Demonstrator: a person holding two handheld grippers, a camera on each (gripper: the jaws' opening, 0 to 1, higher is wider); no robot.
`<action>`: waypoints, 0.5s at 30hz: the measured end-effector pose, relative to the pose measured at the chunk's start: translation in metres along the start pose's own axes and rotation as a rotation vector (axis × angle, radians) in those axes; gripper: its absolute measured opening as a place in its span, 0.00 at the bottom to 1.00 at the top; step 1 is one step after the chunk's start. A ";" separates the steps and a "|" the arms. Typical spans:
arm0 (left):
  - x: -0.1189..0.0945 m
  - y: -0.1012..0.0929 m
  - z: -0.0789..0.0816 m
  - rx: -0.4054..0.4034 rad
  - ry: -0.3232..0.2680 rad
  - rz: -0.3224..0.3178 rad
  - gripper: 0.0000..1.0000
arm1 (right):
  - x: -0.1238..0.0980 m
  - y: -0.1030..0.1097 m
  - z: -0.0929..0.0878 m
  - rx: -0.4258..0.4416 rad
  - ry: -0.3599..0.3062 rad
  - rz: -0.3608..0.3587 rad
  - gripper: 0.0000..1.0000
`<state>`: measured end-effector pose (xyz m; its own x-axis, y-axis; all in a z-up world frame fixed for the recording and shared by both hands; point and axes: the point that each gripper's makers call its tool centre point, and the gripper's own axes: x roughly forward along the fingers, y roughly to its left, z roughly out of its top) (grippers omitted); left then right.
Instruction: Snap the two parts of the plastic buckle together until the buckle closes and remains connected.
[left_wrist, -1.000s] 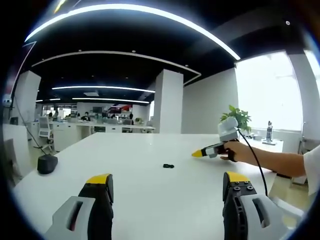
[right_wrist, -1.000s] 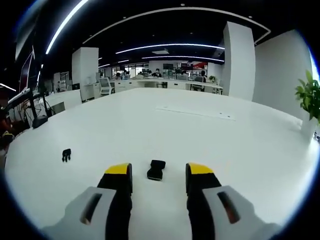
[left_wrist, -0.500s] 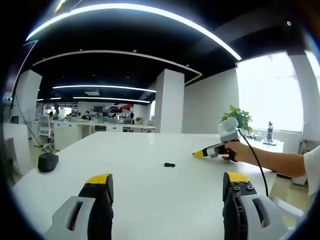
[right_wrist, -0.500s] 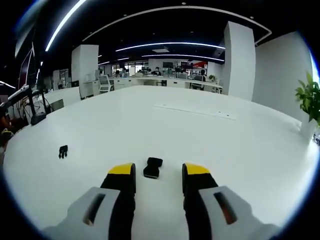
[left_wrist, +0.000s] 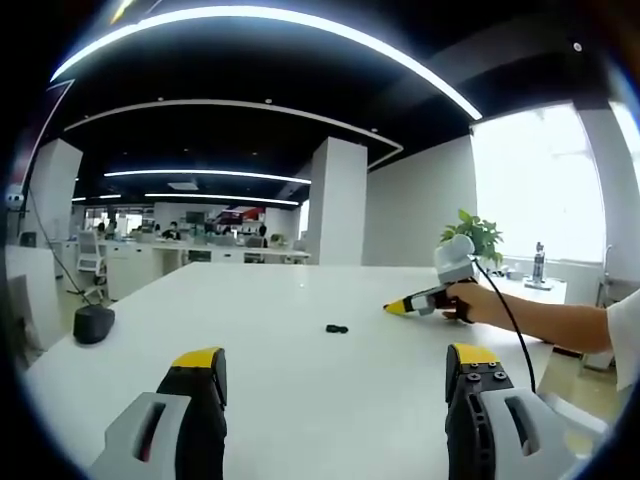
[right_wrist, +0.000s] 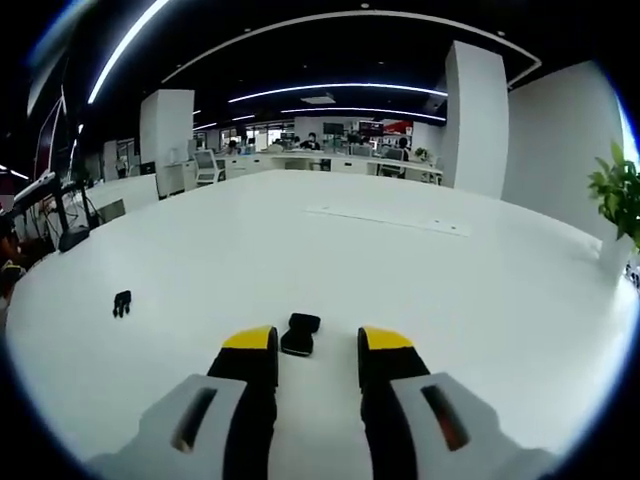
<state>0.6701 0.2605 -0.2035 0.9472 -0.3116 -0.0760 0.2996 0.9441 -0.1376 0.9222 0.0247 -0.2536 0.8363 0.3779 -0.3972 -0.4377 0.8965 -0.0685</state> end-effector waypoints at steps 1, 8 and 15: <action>0.000 0.000 0.000 0.000 0.001 0.000 0.92 | 0.000 0.000 0.000 0.001 0.000 0.001 0.29; 0.000 0.001 -0.002 -0.002 0.003 0.000 0.92 | 0.001 -0.001 0.000 -0.001 0.001 0.002 0.26; -0.001 0.002 -0.002 -0.005 0.004 0.002 0.92 | 0.001 0.000 0.001 0.000 0.000 0.012 0.21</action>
<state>0.6699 0.2628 -0.2061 0.9474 -0.3099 -0.0806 0.2968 0.9443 -0.1420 0.9235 0.0251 -0.2534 0.8311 0.3884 -0.3981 -0.4474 0.8921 -0.0637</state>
